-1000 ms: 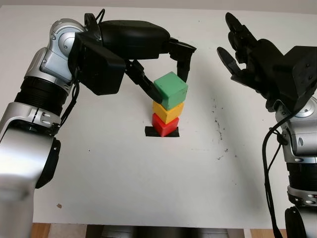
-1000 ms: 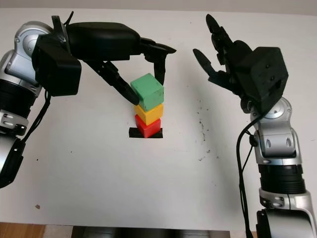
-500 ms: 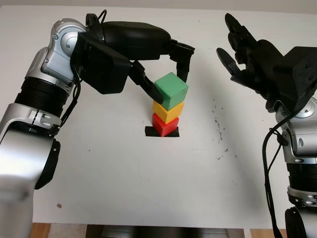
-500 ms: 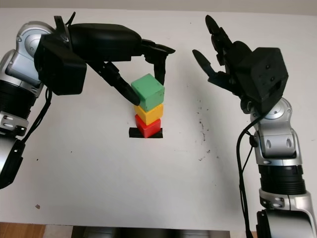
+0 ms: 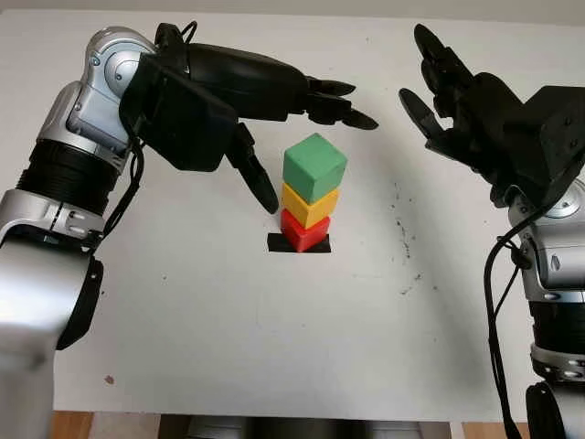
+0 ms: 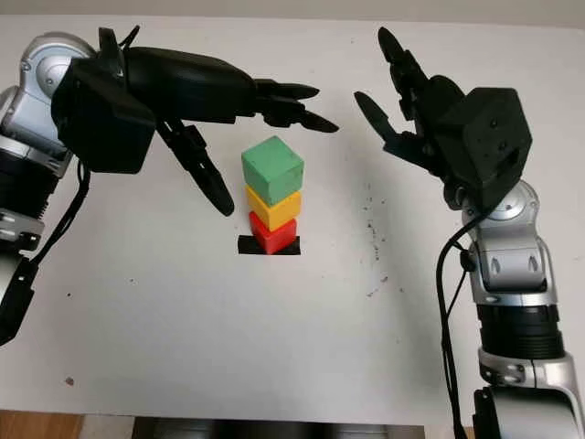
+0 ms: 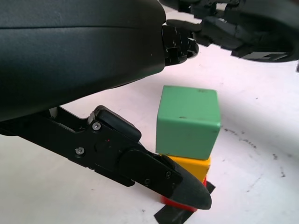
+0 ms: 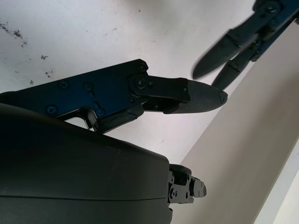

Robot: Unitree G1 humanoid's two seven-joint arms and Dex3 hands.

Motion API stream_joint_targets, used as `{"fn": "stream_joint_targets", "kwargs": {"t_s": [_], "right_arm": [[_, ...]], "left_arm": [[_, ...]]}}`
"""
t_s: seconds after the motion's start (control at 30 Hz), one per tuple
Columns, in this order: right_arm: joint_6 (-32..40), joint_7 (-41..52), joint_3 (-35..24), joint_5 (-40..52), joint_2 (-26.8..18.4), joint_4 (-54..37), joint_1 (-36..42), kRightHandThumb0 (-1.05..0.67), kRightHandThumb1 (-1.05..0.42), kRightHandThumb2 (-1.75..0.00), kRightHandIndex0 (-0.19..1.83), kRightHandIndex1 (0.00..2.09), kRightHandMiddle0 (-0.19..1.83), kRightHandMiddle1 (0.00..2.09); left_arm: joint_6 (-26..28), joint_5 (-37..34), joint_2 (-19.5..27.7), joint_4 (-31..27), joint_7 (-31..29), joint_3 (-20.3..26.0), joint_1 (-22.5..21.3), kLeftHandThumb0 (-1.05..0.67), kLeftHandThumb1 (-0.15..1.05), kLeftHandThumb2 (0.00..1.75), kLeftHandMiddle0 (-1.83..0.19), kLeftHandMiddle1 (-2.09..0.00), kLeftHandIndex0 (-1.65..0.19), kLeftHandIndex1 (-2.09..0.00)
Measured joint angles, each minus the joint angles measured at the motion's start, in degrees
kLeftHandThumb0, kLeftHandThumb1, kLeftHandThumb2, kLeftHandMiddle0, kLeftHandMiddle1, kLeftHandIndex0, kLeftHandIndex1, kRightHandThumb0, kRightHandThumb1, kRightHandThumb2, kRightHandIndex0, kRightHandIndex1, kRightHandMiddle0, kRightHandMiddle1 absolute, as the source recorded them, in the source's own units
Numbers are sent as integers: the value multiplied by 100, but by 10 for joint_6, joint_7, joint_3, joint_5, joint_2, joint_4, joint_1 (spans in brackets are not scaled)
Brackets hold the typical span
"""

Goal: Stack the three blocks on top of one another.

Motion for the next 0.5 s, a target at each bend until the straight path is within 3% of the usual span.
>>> {"fn": "stream_joint_targets", "kwargs": {"t_s": [0.1, 0.13, 0.23, 0.37, 0.5], "right_arm": [[0, 0, 0, 3, 1, 0, 0, -65, -105, -48, -13, 5, -3, 0], [0, 0, 0, 4, 2, 0, 0, -65, -105, -48, -14, 4, -4, 0], [0, -4, 0, 13, 16, 0, 2, -65, -105, -49, -15, 4, -7, 1], [0, -10, -6, 26, 31, 0, 15, -63, -105, -49, -16, 4, -9, 1], [0, -18, -4, 27, 45, 0, 22, -62, -105, -52, -16, 4, -11, 1]], "left_arm": [[32, -32, 3, -3, -2, 19, 5, -91, 86, 6, 19, 0, 19, 0], [51, -52, 3, -3, -1, 32, 9, -95, 97, 21, 19, 0, 19, 0], [103, -118, -2, -8, 77, 109, 55, -89, 104, 61, 19, 0, 19, 0], [173, -189, -25, -25, 194, 200, 139, -86, 105, 65, 19, 0, 19, 0], [251, -268, -89, -65, 295, 269, 219, -83, 105, 64, 19, -1, 19, 0]]}}
